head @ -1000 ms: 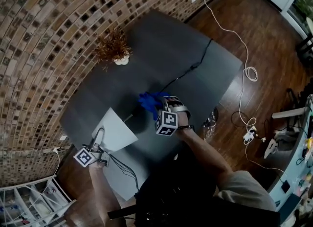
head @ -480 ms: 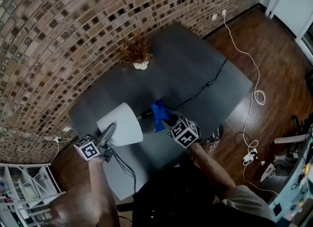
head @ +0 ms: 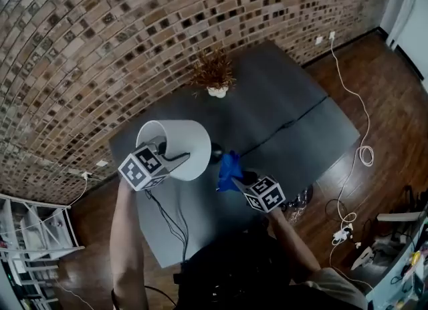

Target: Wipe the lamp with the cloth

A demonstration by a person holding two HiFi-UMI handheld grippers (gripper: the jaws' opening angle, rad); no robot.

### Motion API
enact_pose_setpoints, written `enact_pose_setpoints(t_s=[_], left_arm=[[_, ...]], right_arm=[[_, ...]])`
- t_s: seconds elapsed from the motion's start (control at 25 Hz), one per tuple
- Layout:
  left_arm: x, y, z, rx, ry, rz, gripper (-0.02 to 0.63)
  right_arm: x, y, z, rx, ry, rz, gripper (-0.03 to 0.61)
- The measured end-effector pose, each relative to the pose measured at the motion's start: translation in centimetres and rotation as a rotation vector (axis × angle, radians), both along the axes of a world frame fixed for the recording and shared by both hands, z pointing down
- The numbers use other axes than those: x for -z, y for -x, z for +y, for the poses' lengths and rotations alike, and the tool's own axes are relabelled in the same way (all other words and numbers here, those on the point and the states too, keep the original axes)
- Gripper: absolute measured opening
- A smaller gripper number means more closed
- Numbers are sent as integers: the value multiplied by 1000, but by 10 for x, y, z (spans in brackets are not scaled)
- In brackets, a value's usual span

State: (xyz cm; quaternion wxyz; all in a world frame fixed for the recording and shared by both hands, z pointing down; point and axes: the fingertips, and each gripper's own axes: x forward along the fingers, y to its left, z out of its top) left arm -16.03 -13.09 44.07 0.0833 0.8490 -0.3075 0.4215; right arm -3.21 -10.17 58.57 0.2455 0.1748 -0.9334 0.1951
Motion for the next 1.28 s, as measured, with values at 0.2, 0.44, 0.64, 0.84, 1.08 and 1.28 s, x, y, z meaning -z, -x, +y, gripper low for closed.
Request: enact_pose_setpoints(t_s=[0.2,0.44,0.64,0.84,1.08,1.28], left_arm=[[-8,-57,-21,-113,37,-199,118],[-8,-91,-30,-179,-63,-358,329],[18,-87,-21,-112,-169,-263,333],[51,-61,-7,36,-315,-226,279],[33,-61,-7,61,-420,-258,265],[29,-64,-3,3,-374,-283,247]], right_arm=[[8,-18,-6,-73,27,-39,91],[29,-34,-21,-125,2,-85,91],[23,-47,-31,-192,16,-129,91],[16,-56,-59,-317,98,-327,91],[36,-25,-109,-284,-74,-502,91],[48,-6,-75,-155,-159,-611,91]])
